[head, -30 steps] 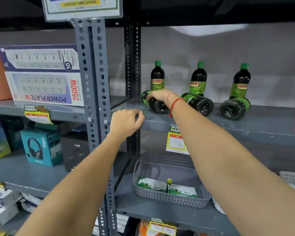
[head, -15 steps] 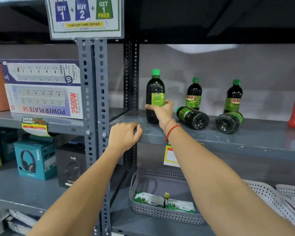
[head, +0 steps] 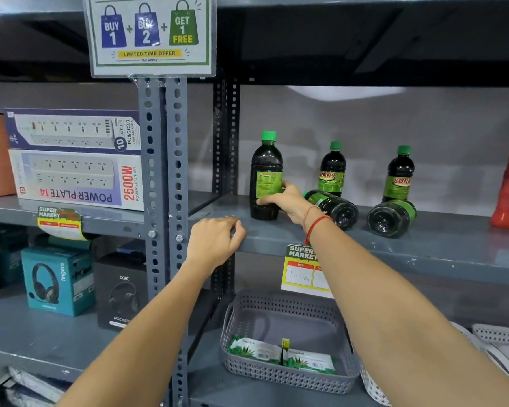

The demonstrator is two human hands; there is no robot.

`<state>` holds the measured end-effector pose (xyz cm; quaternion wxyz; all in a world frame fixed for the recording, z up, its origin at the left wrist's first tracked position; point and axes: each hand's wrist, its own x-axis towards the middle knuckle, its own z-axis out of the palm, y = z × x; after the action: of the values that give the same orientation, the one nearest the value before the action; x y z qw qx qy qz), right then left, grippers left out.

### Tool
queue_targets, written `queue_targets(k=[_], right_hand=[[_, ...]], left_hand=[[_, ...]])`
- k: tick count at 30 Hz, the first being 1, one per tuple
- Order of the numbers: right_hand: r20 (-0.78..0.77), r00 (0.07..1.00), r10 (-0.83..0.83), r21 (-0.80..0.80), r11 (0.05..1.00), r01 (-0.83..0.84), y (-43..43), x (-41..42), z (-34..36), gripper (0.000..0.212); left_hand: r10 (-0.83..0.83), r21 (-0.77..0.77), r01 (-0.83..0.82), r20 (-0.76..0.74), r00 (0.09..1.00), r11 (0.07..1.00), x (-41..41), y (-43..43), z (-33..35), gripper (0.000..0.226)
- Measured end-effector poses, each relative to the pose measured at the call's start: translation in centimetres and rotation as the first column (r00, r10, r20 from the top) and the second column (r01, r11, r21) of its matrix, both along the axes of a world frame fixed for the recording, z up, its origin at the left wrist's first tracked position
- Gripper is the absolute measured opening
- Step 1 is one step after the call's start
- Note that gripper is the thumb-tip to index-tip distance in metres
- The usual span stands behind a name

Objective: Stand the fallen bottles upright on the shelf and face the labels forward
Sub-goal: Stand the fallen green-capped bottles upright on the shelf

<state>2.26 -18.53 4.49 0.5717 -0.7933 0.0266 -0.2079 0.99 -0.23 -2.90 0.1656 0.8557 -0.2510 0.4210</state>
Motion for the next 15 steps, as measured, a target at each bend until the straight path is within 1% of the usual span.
queue_targets(k=[1,3,4,5,6,7,8,9,10,11,13,14,15], right_hand=[[0.014,0.998,-0.069,-0.075,0.995,0.070,0.2,-0.1,-0.1,0.050],[0.053,0.974,-0.222,-0.225,0.947,0.228,1.2,-0.3,-0.4,0.077],[0.059,0.958,-0.282,-0.261,0.922,0.287,1.8,-0.3,-0.5,0.090],[0.057,0.950,-0.306,-0.267,0.912,0.310,2.2,-0.4,-0.6,0.096],[0.040,0.959,-0.281,-0.243,0.928,0.283,2.4,-0.4,-0.6,0.096],[0.018,0.979,-0.205,-0.178,0.962,0.205,2.3,-0.5,-0.6,0.089],[-0.019,0.995,-0.098,-0.091,0.991,0.096,2.0,-0.5,-0.4,0.077],[-0.061,0.998,0.014,-0.002,1.000,-0.014,1.7,-0.7,-0.3,0.063],[-0.101,0.991,0.093,0.062,0.994,-0.087,1.3,-0.9,-0.2,0.052],[-0.136,0.981,0.139,0.095,0.987,-0.127,0.8,-0.9,-0.1,0.047],[-0.175,0.967,0.185,0.116,0.979,-0.167,-0.1,-0.8,-0.1,0.054],[-0.170,0.967,0.191,0.116,0.978,-0.173,-0.3,-0.8,-0.2,0.056],[-0.153,0.971,0.182,0.104,0.980,-0.168,-0.3,-0.8,-0.3,0.054]], left_hand=[[0.001,-0.002,-0.001,-0.003,1.000,1.000,0.0,0.0,0.0,0.070],[0.002,-0.006,-0.002,-0.006,1.000,1.000,-0.1,-0.1,0.1,0.069],[-0.001,-0.011,0.001,-0.004,1.000,1.000,-0.1,-0.1,0.1,0.069],[-0.005,-0.016,0.005,-0.002,1.000,1.000,-0.2,-0.1,0.1,0.068],[-0.007,-0.018,0.007,0.000,1.000,1.000,-0.3,-0.1,0.1,0.068],[-0.007,-0.017,0.007,0.002,1.000,1.000,-0.4,-0.1,0.1,0.067],[-0.008,-0.018,0.008,0.007,1.000,1.000,-0.5,-0.1,0.1,0.067],[-0.009,-0.020,0.009,0.011,1.000,1.000,-0.5,-0.1,0.0,0.066],[-0.008,-0.020,0.008,0.013,1.000,1.000,-0.6,-0.1,0.0,0.066],[-0.004,-0.019,0.005,0.011,1.000,1.000,-0.6,-0.1,0.0,0.066],[0.001,-0.020,-0.001,0.009,1.000,1.000,-0.7,-0.1,0.0,0.067],[0.001,-0.022,-0.001,0.009,1.000,1.000,-0.7,-0.1,0.0,0.067],[0.000,-0.025,0.000,0.007,1.000,1.000,-0.6,-0.1,0.0,0.067]])
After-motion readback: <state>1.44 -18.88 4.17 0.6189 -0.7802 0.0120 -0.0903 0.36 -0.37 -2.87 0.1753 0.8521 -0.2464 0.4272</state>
